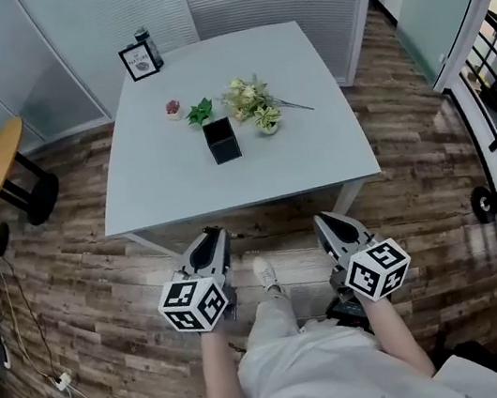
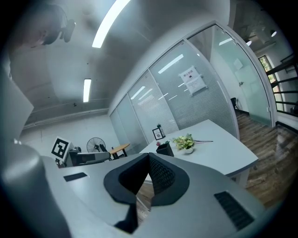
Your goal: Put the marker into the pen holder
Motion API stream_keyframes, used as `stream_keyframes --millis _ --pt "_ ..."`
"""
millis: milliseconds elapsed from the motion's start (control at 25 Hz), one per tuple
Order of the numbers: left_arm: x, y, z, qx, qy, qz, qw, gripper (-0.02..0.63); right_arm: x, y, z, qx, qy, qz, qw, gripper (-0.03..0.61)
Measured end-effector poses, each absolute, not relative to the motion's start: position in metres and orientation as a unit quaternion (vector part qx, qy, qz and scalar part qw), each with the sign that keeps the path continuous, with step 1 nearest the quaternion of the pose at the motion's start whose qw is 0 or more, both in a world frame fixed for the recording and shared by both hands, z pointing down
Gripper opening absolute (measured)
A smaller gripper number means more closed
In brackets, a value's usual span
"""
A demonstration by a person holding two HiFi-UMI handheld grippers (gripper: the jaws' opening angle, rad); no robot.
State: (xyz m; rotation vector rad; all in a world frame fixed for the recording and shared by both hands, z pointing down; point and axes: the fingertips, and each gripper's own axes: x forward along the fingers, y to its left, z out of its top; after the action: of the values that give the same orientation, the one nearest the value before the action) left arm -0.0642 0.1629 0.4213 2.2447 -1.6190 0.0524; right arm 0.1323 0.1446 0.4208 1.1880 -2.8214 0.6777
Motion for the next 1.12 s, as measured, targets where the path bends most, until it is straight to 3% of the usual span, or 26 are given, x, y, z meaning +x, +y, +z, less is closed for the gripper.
stream_keyframes --millis 600,1120 --pt "-0.150 -0.082 0.437 0.810 -0.545 0.060 0.206 0.051 0.037 -0.084 0.440 0.399 -0.879 0.260 0.023 0.017" --pt "-0.175 -0.177 0.451 0.830 -0.514 0.091 0.196 0.051 0.012 -0.166 0.437 0.432 -0.859 0.274 0.008 0.017"
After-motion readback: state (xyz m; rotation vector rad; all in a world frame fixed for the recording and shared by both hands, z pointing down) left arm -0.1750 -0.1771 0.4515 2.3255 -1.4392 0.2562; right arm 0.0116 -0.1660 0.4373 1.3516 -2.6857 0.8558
